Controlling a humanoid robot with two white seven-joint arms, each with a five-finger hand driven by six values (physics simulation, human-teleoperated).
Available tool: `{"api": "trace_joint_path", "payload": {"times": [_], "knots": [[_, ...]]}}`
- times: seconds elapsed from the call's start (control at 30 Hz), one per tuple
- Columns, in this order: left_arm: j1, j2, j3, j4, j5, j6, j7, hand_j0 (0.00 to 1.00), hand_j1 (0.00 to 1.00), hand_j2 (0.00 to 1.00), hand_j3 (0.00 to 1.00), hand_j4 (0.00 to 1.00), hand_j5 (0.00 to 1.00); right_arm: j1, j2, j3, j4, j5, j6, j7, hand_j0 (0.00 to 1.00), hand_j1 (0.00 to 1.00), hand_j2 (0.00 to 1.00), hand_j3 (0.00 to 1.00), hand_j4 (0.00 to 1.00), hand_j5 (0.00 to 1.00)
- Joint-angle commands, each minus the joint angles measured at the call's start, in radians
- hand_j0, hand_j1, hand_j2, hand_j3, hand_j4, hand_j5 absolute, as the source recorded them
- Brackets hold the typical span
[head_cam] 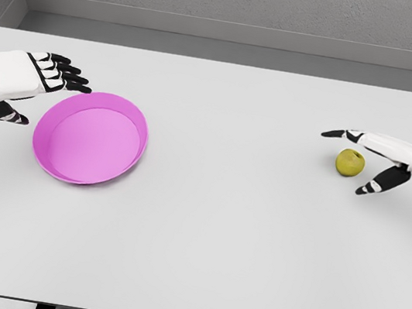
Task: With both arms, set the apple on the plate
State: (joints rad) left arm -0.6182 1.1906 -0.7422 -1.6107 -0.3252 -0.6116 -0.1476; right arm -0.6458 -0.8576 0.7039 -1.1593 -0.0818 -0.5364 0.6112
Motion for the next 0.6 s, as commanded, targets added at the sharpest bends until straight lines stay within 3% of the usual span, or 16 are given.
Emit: {"api": "trace_joint_path", "payload": {"times": [0.0,0.57], "knots": [[0.000,0.001,0.001,0.000,0.006,0.001,0.000,1.00,1.00,1.00,1.00,1.00,1.00,0.000,0.018,-0.001,0.020,0.004,0.001,0.000,1.00,1.00,1.00,1.00,1.00,1.00],[0.000,0.001,0.003,0.000,0.006,0.001,0.000,1.00,1.00,1.00,1.00,1.00,1.00,-0.017,0.066,-0.001,0.115,0.042,0.001,0.000,1.00,1.00,1.00,1.00,1.00,1.00]]}}
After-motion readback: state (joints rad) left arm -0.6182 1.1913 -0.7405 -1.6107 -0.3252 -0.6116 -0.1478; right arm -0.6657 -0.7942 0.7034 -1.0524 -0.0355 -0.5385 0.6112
